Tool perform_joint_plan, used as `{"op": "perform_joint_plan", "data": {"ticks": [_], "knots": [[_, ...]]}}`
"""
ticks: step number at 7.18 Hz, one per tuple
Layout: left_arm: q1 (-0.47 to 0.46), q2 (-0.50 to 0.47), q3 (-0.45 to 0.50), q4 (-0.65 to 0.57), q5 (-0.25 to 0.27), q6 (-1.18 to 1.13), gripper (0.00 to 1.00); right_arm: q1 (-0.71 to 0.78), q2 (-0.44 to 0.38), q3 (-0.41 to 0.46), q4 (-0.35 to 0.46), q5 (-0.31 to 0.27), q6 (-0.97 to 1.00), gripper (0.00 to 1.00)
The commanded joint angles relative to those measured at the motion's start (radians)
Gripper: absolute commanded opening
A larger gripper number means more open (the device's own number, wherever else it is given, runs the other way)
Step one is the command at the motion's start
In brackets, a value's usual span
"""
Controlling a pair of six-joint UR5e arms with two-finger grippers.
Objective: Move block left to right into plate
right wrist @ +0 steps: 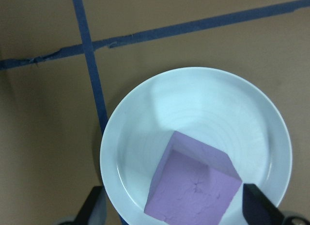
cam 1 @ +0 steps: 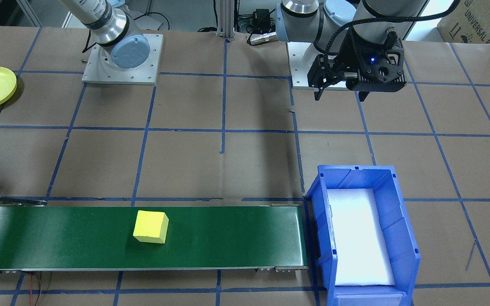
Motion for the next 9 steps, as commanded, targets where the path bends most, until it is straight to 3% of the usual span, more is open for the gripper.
{"op": "perform_joint_plan", "data": {"ticks": [1,3,8,9], "knots": [[0.0,0.001,0.001,-0.005,-0.002,0.0,1.0,0.094,-0.034,-0.103,0.054,0.051,0.019,1.0],[0.0,0.001,0.003,-0.005,-0.003,0.0,1.0,0.275,-0.036,-0.141,0.066,0.096,0.123,1.0],[-0.002,0.001,0.003,-0.005,-0.005,0.0,1.0,0.496,-0.016,-0.135,0.074,0.225,0.394,1.0],[-0.002,0.001,0.003,-0.005,-0.005,0.0,1.0,0.5,-0.013,-0.105,0.108,0.312,0.394,1.0]]}}
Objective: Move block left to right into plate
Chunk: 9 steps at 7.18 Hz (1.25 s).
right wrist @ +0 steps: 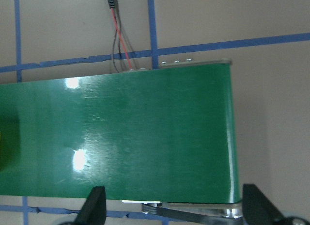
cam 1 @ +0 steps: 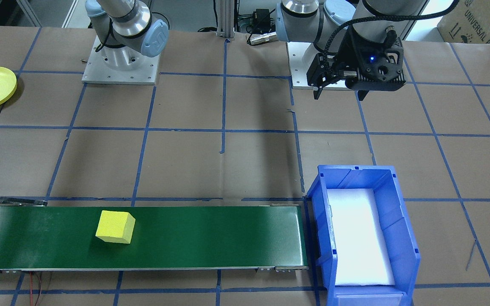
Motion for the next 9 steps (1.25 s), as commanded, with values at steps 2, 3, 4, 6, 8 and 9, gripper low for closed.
{"op": "perform_joint_plan", "data": {"ticks": [2,3,4,6,8,9], "knots": [[-0.005,0.0,0.0,0.0,-0.002,0.0,1.0,0.019,0.016,0.04,0.013,0.179,0.013,1.0],[-0.003,0.0,0.0,0.001,-0.004,-0.002,1.0,0.019,0.018,0.068,0.009,0.211,0.014,1.0],[-0.005,-0.002,0.0,0.0,-0.004,-0.002,1.0,0.019,0.007,0.103,-0.01,0.205,0.014,1.0],[-0.006,0.0,0.0,0.001,-0.004,-0.002,1.0,0.019,0.016,0.102,-0.011,0.214,0.016,1.0],[-0.006,0.0,0.0,0.001,-0.004,-0.002,1.0,0.021,0.033,0.041,-0.016,0.214,0.017,1.0],[-0.006,-0.002,0.0,0.001,-0.004,-0.002,1.0,0.024,0.061,0.011,-0.015,0.214,0.017,1.0]]}}
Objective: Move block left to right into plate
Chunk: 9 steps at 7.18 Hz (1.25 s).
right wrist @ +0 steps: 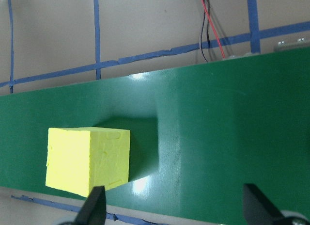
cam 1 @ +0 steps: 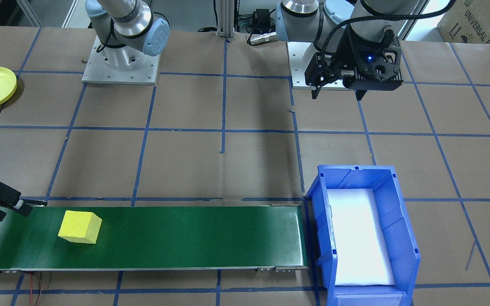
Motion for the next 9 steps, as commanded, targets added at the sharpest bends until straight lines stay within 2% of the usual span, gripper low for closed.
{"op": "perform_joint_plan", "data": {"ticks": [1,8,9], "knots": [[0.0,0.0,0.0,0.0,-0.002,0.0,1.0,0.013,0.027,-0.05,-0.002,0.002,-0.003,1.0],[-0.003,-0.001,0.002,0.0,-0.002,0.0,1.0,0.043,0.054,-0.047,0.0,-0.019,0.063,1.0],[-0.003,-0.001,0.002,0.0,-0.002,-0.002,1.0,0.043,0.054,-0.045,-0.002,-0.038,0.083,1.0]]}}
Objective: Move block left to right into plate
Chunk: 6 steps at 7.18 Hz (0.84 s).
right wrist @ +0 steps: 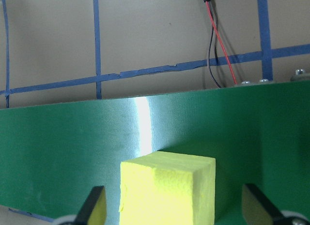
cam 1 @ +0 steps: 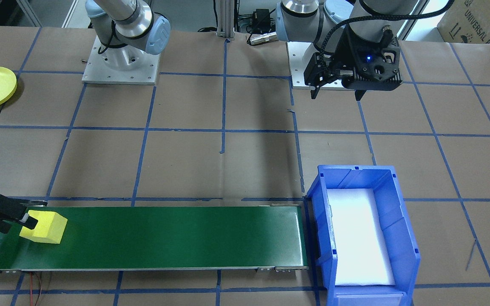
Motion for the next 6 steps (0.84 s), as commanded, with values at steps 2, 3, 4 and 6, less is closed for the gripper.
{"op": "perform_joint_plan", "data": {"ticks": [2,3,4,6], "knots": [[-0.005,0.001,0.0,0.0,0.0,0.0,1.0,0.0,0.022,0.001,-0.002,-0.087,0.032,1.0],[-0.002,0.001,-0.001,0.0,0.0,0.0,1.0,0.0,0.025,0.001,-0.021,-0.116,0.033,1.0],[-0.002,0.001,-0.001,0.0,0.0,0.0,1.0,0.0,0.033,0.0,-0.038,-0.123,0.035,1.0],[-0.002,0.001,-0.001,0.0,-0.002,0.0,1.0,0.0,0.048,-0.004,-0.078,-0.124,0.035,0.97]]}}
